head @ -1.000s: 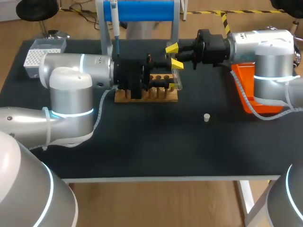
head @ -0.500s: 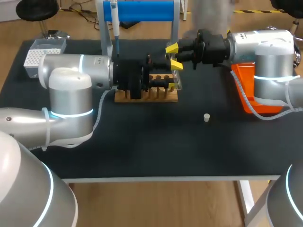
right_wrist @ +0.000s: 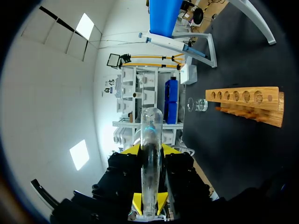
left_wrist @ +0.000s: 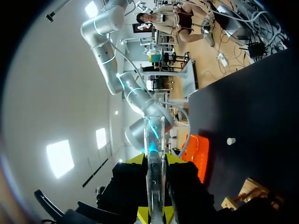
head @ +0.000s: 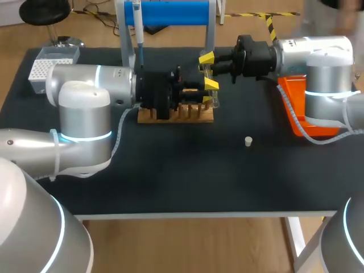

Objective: Invert the test tube, pick up the pipette, mount the tip to pipette, aspirate from beaker and dispense into the tube, eject the tip, return the pipette, and cap with the stopper.

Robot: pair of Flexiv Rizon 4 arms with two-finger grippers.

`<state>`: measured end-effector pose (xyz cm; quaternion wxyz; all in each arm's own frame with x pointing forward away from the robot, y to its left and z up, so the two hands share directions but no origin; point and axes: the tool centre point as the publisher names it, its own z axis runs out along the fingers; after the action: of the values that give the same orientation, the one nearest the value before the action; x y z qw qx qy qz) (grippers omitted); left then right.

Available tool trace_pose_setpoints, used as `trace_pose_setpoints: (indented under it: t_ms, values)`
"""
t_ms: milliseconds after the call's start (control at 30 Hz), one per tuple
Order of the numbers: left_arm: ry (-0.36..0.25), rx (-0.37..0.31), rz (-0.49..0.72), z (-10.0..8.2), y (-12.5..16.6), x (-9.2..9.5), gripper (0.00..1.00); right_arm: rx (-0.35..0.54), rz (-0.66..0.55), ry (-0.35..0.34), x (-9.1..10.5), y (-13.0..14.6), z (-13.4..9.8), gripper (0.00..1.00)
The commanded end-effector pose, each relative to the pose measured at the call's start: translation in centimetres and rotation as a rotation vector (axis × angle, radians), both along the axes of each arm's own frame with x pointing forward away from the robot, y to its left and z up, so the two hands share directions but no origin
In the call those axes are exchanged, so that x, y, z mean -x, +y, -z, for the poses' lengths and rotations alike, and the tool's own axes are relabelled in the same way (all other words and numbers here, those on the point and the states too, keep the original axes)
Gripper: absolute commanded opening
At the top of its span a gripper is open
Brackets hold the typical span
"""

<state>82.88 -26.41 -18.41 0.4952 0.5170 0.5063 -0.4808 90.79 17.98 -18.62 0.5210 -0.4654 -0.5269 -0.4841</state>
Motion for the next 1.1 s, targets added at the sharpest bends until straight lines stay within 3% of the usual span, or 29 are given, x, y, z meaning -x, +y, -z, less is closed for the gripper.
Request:
trace_pose_setpoints:
  t_ms: [33, 167, 200, 233, 267, 667, 900, 1000, 1100]
  values:
    - [0.002, -0.01, 0.015, -0.2, -0.2, -0.1, 0.0, 0.002, 0.0, 0.0, 0.0, 0.0, 0.0, 0.0]
    - [0.011, -0.013, 0.013, -0.2, -0.2, -0.2, 0.0, 0.002, 0.0, 0.0, 0.0, 0.0, 0.0, 0.0]
    - [0.011, -0.013, 0.013, -0.2, -0.2, -0.2, 0.0, 0.002, 0.0, 0.0, 0.0, 0.0, 0.0, 0.36]
    - [0.011, -0.013, 0.013, -0.2, -0.2, -0.2, 0.0, 0.002, 0.0, 0.0, 0.0, 0.0, 0.0, 0.92]
    - [0.011, -0.013, 0.013, -0.2, -0.2, -0.2, 0.0, 0.002, 0.0, 0.0, 0.0, 0.0, 0.0, 1.0]
    - [0.011, -0.013, 0.013, -0.2, -0.2, -0.2, 0.0, 0.002, 0.0, 0.0, 0.0, 0.0, 0.0, 1.0]
    - [0.011, -0.013, 0.013, -0.2, -0.2, -0.2, 0.0, 0.02, 0.034, -0.327, 0.8, -2.0, -0.8, 1.0]
    - [0.011, -0.013, 0.013, -0.2, -0.2, -0.2, 0.0, 0.018, 0.072, -0.501, 0.8, -3.2, -0.5, 1.0]
    - [0.011, -0.013, 0.013, -0.2, -0.2, -0.2, 0.0, -0.001, 0.11, -0.621, 0.6, -4.3, 0.1, 1.0]
